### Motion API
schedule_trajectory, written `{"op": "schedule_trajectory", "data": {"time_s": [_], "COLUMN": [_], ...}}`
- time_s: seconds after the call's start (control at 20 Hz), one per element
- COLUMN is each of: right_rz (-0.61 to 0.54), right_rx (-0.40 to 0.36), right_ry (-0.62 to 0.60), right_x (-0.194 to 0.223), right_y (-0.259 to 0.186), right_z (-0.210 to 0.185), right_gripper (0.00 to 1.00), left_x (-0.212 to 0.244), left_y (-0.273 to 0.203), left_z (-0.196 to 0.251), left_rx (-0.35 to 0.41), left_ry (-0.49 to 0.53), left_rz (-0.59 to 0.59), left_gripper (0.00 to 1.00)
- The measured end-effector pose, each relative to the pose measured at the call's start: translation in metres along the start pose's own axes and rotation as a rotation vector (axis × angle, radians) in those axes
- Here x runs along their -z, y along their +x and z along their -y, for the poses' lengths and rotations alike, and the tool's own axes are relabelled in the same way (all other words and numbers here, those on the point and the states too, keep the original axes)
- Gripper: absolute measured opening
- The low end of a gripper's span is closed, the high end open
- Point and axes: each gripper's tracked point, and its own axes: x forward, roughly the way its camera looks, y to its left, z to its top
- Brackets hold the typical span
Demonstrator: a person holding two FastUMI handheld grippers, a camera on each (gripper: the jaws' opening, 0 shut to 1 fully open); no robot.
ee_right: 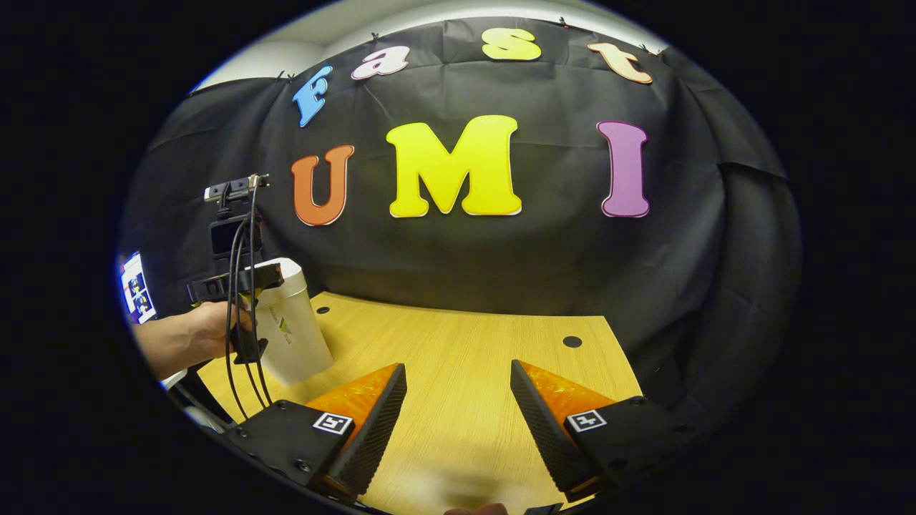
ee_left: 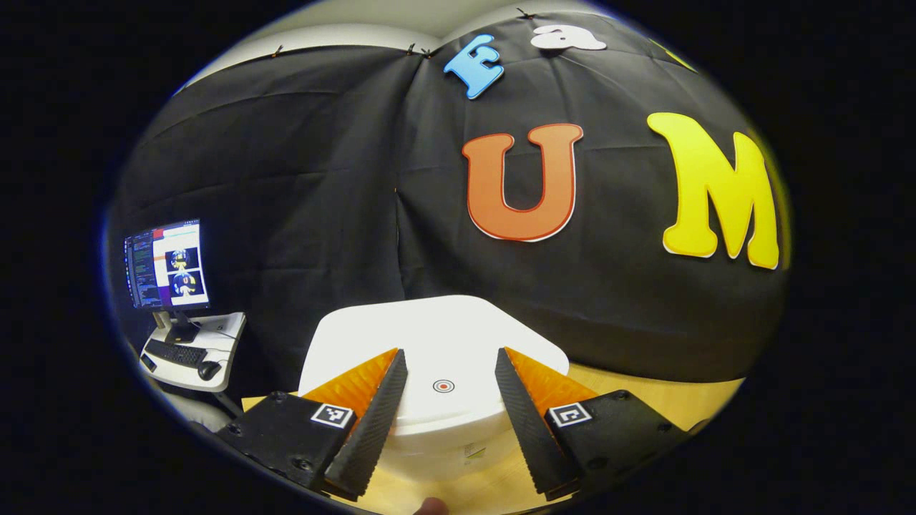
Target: Press the lid of the desktop garbage bin to open it, pick up the crumpled paper on the desktop and throw it into the bin, then pick up the pop can on the desktop and drop it into the bin, and finally close the garbage bin lid.
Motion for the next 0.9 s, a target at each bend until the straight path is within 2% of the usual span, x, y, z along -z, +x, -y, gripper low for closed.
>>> {"op": "schedule_trajectory", "data": {"time_s": [0.3, 0.45, 0.65, 0.75, 0.9], "right_rz": [0.037, 0.056, 0.121, 0.178, 0.269], "right_rx": [-0.002, -0.003, 0.023, 0.046, 0.076], "right_ry": [-0.019, -0.026, -0.022, -0.018, -0.030], "right_x": [-0.013, -0.018, -0.040, -0.060, -0.093], "right_y": [0.001, 0.001, 0.006, 0.008, 0.005], "right_z": [-0.015, -0.023, -0.026, -0.026, -0.030], "right_gripper": [0.91, 0.92, 0.92, 0.91, 0.91], "left_x": [-0.004, -0.025, -0.074, -0.087, -0.101], "left_y": [-0.001, -0.007, -0.033, -0.057, -0.096], "left_z": [0.003, 0.008, 0.043, 0.063, 0.077], "left_rx": [0.081, 0.136, 0.337, 0.477, 0.619], "left_ry": [0.013, 0.006, 0.041, 0.051, 0.054], "left_rz": [0.023, 0.075, 0.214, 0.236, 0.250], "left_gripper": [0.84, 0.84, 0.84, 0.84, 0.86]}}
